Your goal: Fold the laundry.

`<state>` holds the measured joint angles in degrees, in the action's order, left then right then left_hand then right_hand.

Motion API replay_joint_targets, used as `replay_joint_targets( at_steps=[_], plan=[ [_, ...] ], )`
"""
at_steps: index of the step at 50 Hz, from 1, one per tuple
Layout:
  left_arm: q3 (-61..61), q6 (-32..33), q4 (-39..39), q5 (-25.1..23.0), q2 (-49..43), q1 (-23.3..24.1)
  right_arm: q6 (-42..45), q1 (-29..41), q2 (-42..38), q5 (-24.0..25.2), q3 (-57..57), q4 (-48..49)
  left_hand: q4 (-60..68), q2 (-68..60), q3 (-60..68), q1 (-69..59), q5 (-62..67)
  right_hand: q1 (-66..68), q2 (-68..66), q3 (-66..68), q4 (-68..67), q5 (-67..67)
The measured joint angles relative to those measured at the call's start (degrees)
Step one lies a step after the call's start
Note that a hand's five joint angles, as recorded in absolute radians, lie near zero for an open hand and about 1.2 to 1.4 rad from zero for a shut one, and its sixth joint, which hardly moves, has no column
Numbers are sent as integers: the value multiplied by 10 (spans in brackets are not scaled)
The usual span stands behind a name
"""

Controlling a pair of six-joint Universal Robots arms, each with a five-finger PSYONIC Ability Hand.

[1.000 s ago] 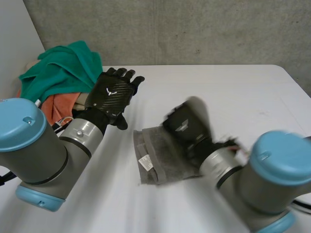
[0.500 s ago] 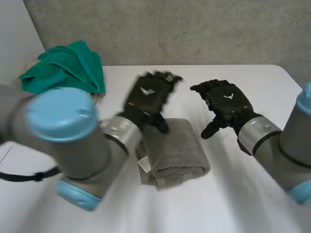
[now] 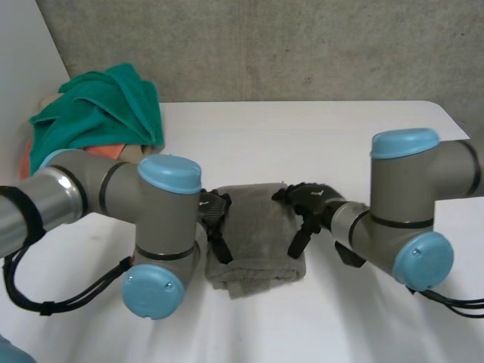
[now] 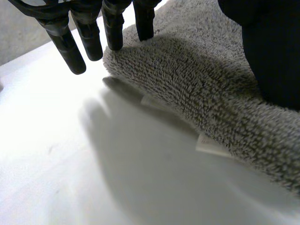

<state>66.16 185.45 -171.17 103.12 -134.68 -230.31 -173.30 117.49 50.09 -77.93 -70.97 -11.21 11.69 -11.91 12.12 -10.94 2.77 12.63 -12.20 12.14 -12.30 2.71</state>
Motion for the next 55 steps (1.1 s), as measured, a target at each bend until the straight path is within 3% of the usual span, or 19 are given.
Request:
replay_joint_targets(
  at_steps=[9,17,20,26,34,35,36,38,42,50,52,53,55],
  plan=[
    [52,3,-8,-5,49,-4,39,11,-9,-24,4,2,0,0,0,0,0,0,0,0,0,0],
    [71,2,-34,-19,136,-3,87,9,78,-96,-48,44,0,0,0,0,0,0,0,0,0,0],
    [76,2,-52,-51,174,-7,97,8,128,-119,-95,79,0,0,0,0,0,0,0,0,0,0],
    [85,1,-83,-180,234,-39,88,6,199,-130,-196,126,0,0,0,0,0,0,0,0,0,0],
    [89,-2,-60,-423,257,-90,13,-1,207,-70,-294,144,0,0,0,0,0,0,0,0,0,0],
    [89,-3,-59,-432,257,-91,10,-2,207,-67,-296,146,0,0,0,0,0,0,0,0,0,0],
    [90,-3,-48,-477,259,-95,-12,-3,203,-47,-309,156,0,0,0,0,0,0,0,0,0,0],
    [90,-3,-38,-519,260,-97,-34,-4,196,-27,-318,172,0,0,0,0,0,0,0,0,0,0],
    [92,-2,-23,-568,262,-97,-69,0,168,-1,-323,213,0,0,0,0,0,0,0,0,0,0],
    [94,-1,-23,-569,268,-90,-70,10,100,0,-278,260,0,0,0,0,0,3,-4,4,-3,3],
    [94,-1,-25,-566,268,-89,-65,11,81,-4,-263,263,0,0,0,0,0,81,-78,78,-76,76],
    [95,-1,-25,-565,268,-88,-61,11,71,-8,-254,265,0,0,0,0,0,190,-205,202,-188,180],
    [96,-1,-26,-561,269,-88,-58,9,61,-15,-244,269,0,0,0,0,0,282,-326,323,-328,292]
  ],
)
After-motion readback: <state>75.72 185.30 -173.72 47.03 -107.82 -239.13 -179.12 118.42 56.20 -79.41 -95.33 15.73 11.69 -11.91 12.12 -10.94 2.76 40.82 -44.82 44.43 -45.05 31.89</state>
